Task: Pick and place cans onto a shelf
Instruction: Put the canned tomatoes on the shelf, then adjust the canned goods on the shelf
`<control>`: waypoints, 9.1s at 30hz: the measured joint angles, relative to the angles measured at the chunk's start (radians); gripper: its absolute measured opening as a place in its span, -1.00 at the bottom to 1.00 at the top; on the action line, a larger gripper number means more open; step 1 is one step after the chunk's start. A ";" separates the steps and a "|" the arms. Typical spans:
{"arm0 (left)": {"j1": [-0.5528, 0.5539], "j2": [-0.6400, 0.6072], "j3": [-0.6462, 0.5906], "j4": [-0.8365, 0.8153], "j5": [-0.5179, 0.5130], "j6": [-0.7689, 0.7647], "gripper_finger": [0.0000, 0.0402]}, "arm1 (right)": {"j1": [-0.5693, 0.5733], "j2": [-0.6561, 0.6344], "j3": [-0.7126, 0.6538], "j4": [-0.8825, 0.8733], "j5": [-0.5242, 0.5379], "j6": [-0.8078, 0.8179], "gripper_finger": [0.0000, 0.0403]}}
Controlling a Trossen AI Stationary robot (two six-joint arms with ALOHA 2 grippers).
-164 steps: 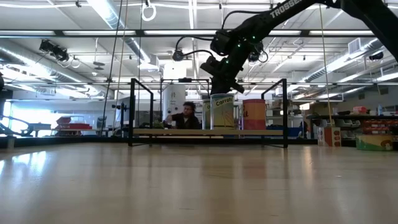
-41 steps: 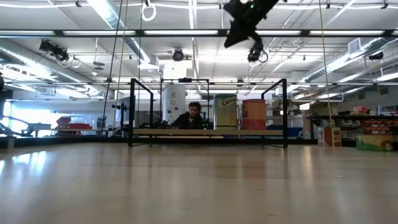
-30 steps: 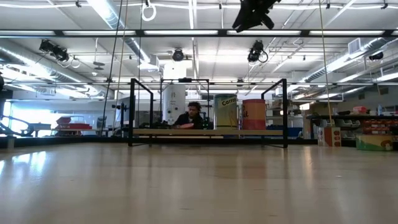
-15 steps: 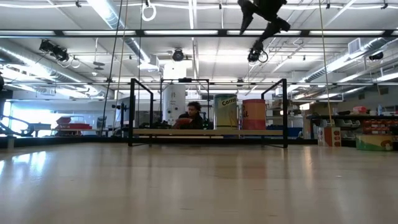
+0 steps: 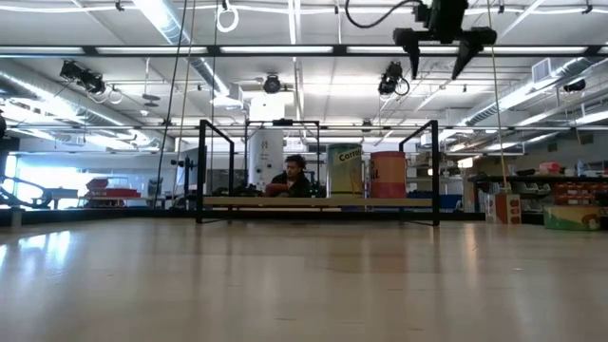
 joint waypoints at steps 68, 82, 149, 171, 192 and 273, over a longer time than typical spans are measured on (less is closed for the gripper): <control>0.048 0.002 0.000 0.096 -0.477 0.008 0.02 | -0.621 0.191 -0.717 0.551 -0.361 0.776 0.81; 0.150 0.002 0.000 0.095 -0.380 0.061 0.01 | -0.578 0.094 -0.642 0.407 -0.268 0.768 0.42; 0.182 0.027 0.000 0.264 -0.128 0.147 0.01 | 0.002 0.850 0.621 0.356 -0.559 -1.109 0.73; 0.181 0.027 0.000 0.324 -0.127 0.166 0.01 | -0.091 0.776 0.621 0.049 -0.630 -0.932 -0.92; 0.181 0.027 0.000 0.323 -0.128 0.166 0.01 | -0.083 0.809 0.619 0.072 -0.608 -0.965 -0.98; 0.163 0.034 0.000 0.324 -0.143 0.165 0.01 | 0.123 0.648 0.389 0.020 -0.567 -0.698 -0.98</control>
